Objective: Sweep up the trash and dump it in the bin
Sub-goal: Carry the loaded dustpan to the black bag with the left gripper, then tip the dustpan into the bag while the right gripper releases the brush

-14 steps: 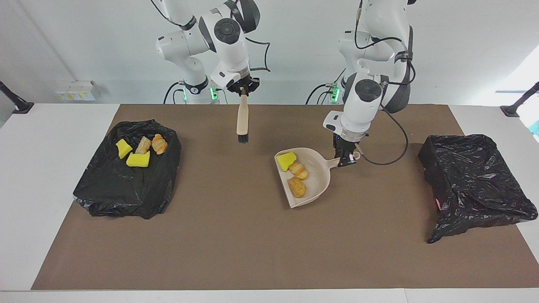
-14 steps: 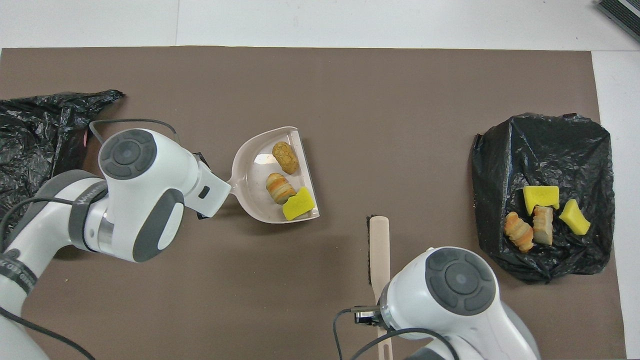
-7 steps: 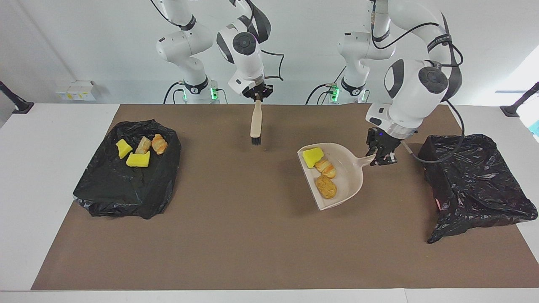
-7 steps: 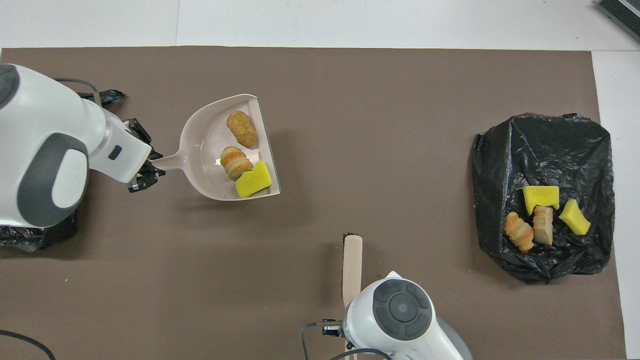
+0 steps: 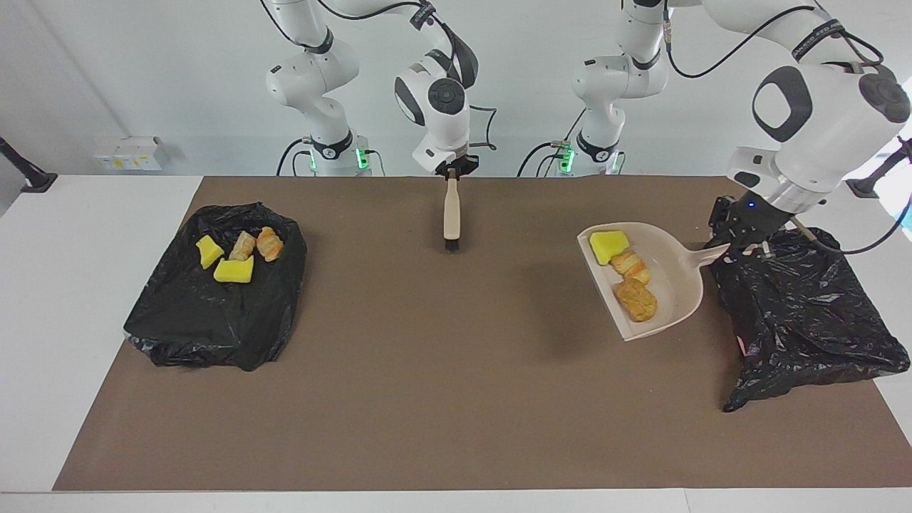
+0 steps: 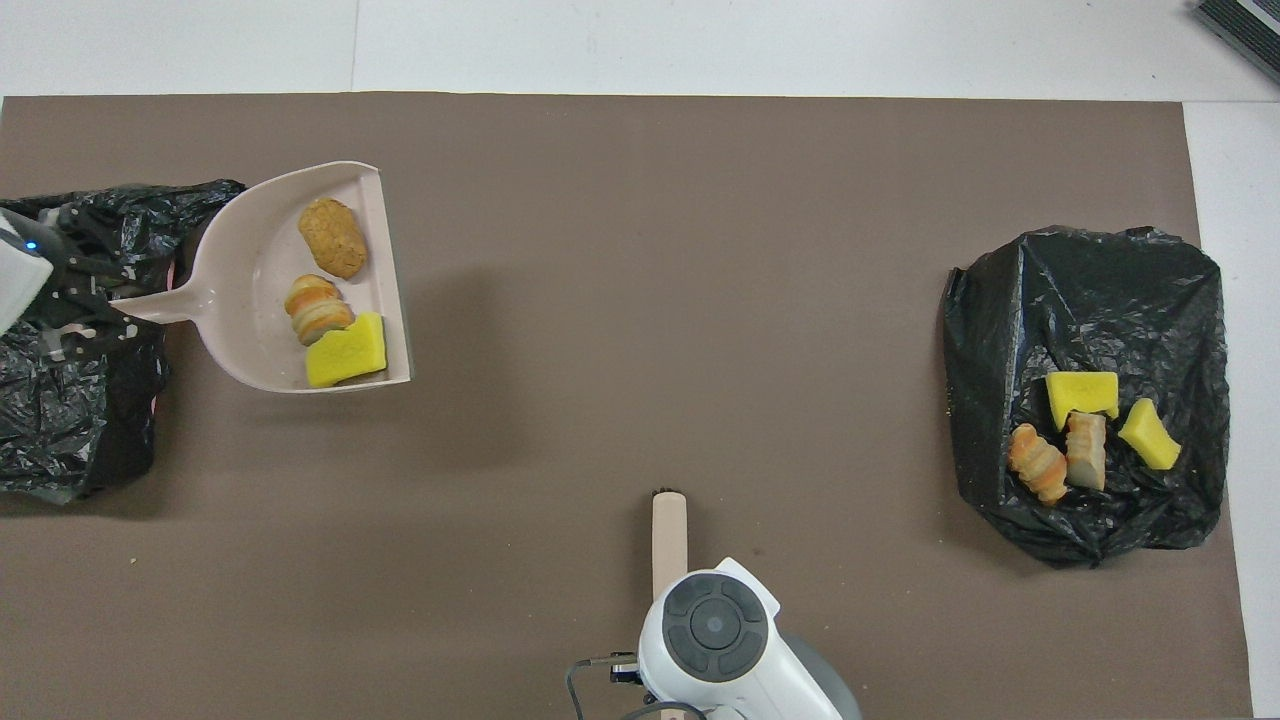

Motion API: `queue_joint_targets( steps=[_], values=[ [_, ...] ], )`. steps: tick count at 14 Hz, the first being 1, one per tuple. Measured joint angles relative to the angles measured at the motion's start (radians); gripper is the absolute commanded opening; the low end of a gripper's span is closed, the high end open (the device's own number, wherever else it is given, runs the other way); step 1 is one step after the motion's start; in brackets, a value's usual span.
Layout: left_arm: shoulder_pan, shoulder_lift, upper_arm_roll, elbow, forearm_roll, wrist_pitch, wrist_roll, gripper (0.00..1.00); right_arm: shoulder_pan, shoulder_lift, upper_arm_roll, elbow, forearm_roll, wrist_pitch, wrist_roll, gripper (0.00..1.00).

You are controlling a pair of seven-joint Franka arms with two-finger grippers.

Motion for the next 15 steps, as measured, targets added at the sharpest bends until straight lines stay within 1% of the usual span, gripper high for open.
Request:
queue_joint_targets(
  steps=[1,2,3,5,6,9,12,15],
  values=[
    [0.042,0.011,0.001,0.017,0.000,-0.010,0.058,0.00,0.005,0.005,0.000,0.000,-0.004,0.000,-0.002,0.08],
    [0.085,0.021,0.001,0.029,0.000,-0.013,0.111,0.00,0.006,0.007,0.000,0.000,-0.007,0.000,-0.007,0.29],
    [0.128,0.029,0.003,0.039,0.005,-0.013,0.150,0.00,0.006,0.008,0.000,0.000,-0.009,0.000,-0.010,0.53],
    [0.207,0.041,0.005,0.068,0.035,-0.017,0.188,0.00,0.005,0.008,-0.001,0.001,-0.010,0.000,-0.011,0.94],
    [0.241,0.050,0.005,0.090,0.052,-0.025,0.195,0.00,0.005,0.008,-0.001,0.001,-0.010,0.001,-0.011,1.00],
    [0.312,0.075,0.007,0.152,0.115,-0.038,0.238,0.00,0.001,0.011,-0.005,0.024,-0.010,0.006,-0.011,1.00],
    [0.365,0.091,0.007,0.190,0.165,-0.018,0.310,0.00,-0.042,0.013,-0.012,0.101,-0.012,0.007,-0.012,1.00],
    [0.383,0.098,0.012,0.200,0.282,0.053,0.332,0.00,-0.098,0.001,-0.017,0.191,-0.049,0.006,-0.013,1.00]
  ],
)
